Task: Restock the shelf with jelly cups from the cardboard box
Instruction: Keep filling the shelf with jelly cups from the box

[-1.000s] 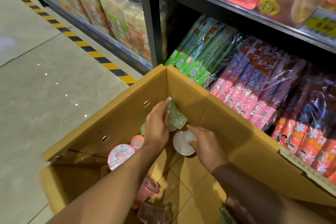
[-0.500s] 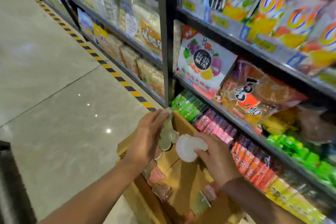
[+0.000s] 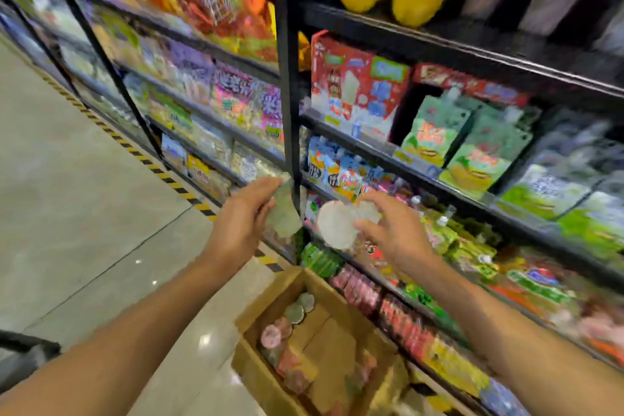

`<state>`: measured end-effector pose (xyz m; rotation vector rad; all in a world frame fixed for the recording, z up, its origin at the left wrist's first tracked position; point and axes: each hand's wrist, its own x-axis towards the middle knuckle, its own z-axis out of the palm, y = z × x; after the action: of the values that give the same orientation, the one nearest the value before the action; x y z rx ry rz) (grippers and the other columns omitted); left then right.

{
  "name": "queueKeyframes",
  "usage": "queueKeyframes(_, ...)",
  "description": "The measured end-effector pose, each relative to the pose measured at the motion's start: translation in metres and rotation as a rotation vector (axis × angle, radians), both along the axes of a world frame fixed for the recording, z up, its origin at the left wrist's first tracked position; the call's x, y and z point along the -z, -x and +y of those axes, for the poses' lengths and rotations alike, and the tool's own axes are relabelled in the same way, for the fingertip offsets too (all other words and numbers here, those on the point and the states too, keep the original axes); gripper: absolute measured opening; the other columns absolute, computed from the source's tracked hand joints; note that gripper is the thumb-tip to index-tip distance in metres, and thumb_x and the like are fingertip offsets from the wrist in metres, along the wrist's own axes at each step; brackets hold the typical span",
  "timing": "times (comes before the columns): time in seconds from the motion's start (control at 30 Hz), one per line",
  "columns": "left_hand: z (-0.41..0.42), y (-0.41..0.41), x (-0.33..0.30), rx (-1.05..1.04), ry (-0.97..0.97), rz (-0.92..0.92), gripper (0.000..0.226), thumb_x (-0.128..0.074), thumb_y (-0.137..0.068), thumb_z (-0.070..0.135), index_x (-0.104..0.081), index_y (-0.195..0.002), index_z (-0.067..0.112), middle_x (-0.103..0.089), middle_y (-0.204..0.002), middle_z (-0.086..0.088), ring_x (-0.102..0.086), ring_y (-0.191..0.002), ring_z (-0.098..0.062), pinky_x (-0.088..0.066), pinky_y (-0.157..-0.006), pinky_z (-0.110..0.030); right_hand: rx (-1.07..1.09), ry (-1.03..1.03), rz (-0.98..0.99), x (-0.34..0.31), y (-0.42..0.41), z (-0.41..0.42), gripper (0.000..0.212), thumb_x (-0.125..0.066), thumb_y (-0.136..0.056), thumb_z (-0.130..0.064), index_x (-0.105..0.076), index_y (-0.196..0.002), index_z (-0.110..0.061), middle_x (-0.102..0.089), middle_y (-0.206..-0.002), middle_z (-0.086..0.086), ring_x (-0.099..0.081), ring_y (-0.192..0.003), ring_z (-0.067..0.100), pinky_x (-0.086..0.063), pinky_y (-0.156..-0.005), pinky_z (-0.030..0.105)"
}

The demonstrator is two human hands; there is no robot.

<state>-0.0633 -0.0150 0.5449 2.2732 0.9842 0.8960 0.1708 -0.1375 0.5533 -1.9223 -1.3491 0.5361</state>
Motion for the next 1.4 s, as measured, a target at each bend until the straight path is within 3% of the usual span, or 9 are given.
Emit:
queueKeyframes(0.07,0.004,0.002,-0.031,0.028,-0.001,0.015,0.039,-0.052,-0.100,0.001,-0.060,-0.136,0.013,-0.059,-0.137,-0.001,-0.052,-0.129,-0.016,-0.029,-0.102,-0.005,0.028,-0.055,-0.010,-0.028,0.005,-0.009,0.036,-0.077,-0.082,-0.025,-0.066,-0.116,-0.019,-0.066,-0.102,0.005,-0.065,-0.082,0.024,-0.054,-0.078,0.044)
queueKeyframes(0.2,0.009,0.005,-0.071,0.142,-0.121,0.067,0.038,-0.052,-0.103,0.014,-0.057,-0.140,0.021,-0.057,-0.142,-0.002,-0.051,-0.132,-0.018,-0.042,-0.109,-0.033,0.075,-0.177,0.017,-0.068,0.017,-0.029,0.038,-0.068,-0.074,-0.046,-0.057,-0.110,-0.037,-0.063,-0.101,-0.003,-0.064,-0.089,0.029,-0.055,-0.079,0.056)
queueKeyframes(0.3,0.006,-0.003,-0.091,0.198,-0.122,0.061,0.040,-0.053,-0.103,0.016,-0.055,-0.143,0.021,-0.053,-0.147,-0.003,-0.046,-0.137,-0.022,-0.041,-0.113,-0.044,0.173,-0.233,0.108,-0.097,0.024,-0.047,0.030,-0.075,-0.084,-0.021,-0.056,-0.105,-0.028,-0.059,-0.101,-0.007,-0.065,-0.085,0.031,-0.056,-0.075,0.057)
queueKeyframes(0.5,-0.017,-0.035,-0.121,0.331,-0.181,-0.028,0.038,-0.054,-0.102,0.015,-0.058,-0.140,0.020,-0.054,-0.142,0.009,-0.047,-0.131,-0.005,-0.040,-0.111,-0.029,0.375,-0.363,0.306,-0.135,0.022,-0.096,0.032,-0.073,-0.087,-0.008,-0.053,-0.108,-0.023,-0.056,-0.117,-0.003,-0.068,-0.083,0.013,-0.060,-0.071,0.035)
queueKeyframes(0.73,-0.072,-0.087,-0.159,0.459,-0.245,-0.084,0.039,-0.055,-0.101,0.016,-0.058,-0.140,0.021,-0.055,-0.140,0.011,-0.043,-0.130,0.002,-0.024,-0.104,0.000,0.510,-0.678,0.817,-0.167,-0.001,-0.158,0.029,-0.061,-0.089,0.010,-0.045,-0.102,-0.011,-0.050,-0.126,0.019,-0.062,-0.111,0.028,-0.054,-0.098,0.049)
queueKeyframes(0.9,-0.131,-0.132,-0.190,0.631,-0.315,-0.127,0.036,-0.056,-0.098,0.008,-0.063,-0.132,0.018,-0.061,-0.130,0.011,-0.054,-0.122,-0.003,-0.044,-0.102,-0.017,0.526,-0.821,1.059,-0.190,-0.027,-0.220,0.034,-0.043,-0.090,0.020,-0.043,-0.109,-0.008,-0.049,-0.123,0.022,-0.059,-0.106,0.032,-0.049,-0.103,0.055)
queueKeyframes(1.03,-0.174,-0.170,-0.197,0.662,-0.353,-0.117,0.047,-0.058,-0.094,-0.006,-0.063,-0.133,0.019,-0.058,-0.134,0.011,-0.050,-0.126,-0.001,-0.040,-0.107,-0.021,0.472,-0.817,1.144,-0.199,-0.049,-0.266,0.053,-0.036,-0.088,0.024,-0.046,-0.127,-0.009,-0.051,-0.121,0.017,-0.054,-0.095,0.027,-0.049,-0.099,0.056)
queueKeyframes(1.27,-0.273,-0.241,-0.204,0.816,-0.390,-0.237,0.045,-0.059,-0.093,-0.008,-0.065,-0.128,0.018,-0.052,-0.128,0.033,-0.047,-0.123,0.016,-0.039,-0.103,-0.010,0.369,-0.812,1.170,-0.199,-0.096,-0.363,0.050,-0.061,-0.090,-0.008,-0.051,-0.139,-0.015,-0.059,-0.136,0.010,-0.064,-0.107,0.021,-0.050,-0.097,0.056)
queueKeyframes(1.4,-0.319,-0.278,-0.209,0.801,-0.407,-0.232,0.042,-0.062,-0.093,-0.006,-0.067,-0.129,0.016,-0.054,-0.129,0.028,-0.045,-0.124,0.018,-0.037,-0.106,-0.011,0.377,-0.803,1.079,-0.202,-0.122,-0.417,0.043,-0.064,-0.078,-0.026,-0.061,-0.121,-0.022,-0.071,-0.120,0.000,-0.066,-0.108,0.014,-0.048,-0.097,0.050)
